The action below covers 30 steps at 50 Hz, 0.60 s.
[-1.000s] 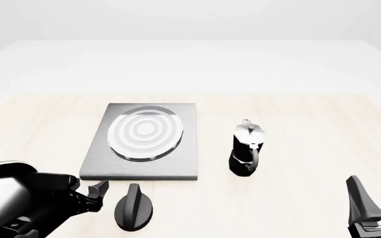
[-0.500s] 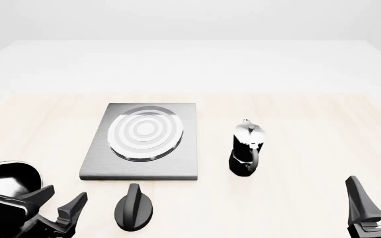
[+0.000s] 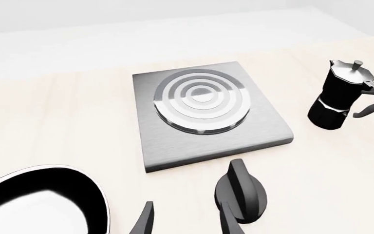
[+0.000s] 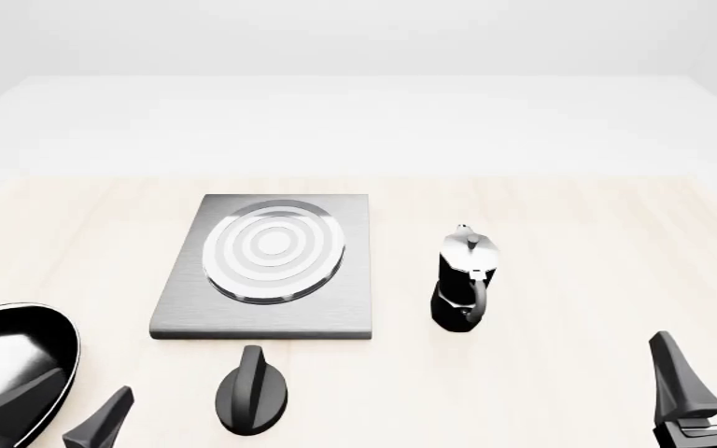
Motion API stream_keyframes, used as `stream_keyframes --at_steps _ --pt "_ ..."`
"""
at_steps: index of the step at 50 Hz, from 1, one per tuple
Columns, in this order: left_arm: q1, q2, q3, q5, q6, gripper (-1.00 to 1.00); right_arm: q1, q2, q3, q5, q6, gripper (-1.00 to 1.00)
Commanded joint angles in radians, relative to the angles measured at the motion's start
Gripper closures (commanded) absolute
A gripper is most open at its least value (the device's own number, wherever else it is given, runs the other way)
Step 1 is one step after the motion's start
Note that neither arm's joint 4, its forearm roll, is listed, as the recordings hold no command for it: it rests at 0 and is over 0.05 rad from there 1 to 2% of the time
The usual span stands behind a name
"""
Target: Turn on the stove.
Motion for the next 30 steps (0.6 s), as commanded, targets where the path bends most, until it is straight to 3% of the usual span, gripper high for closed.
stream_keyframes --at_steps 1,30 --pt "0.021 -0.052 0.0 0.027 0.009 -1.0 0.004 0.0 0.0 0.003 -0.004 -1.0" --pt "0.04 -0.052 -0.078 0.035 0.009 -1.0 0.013 0.007 0.001 0.008 -0.016 -1.0"
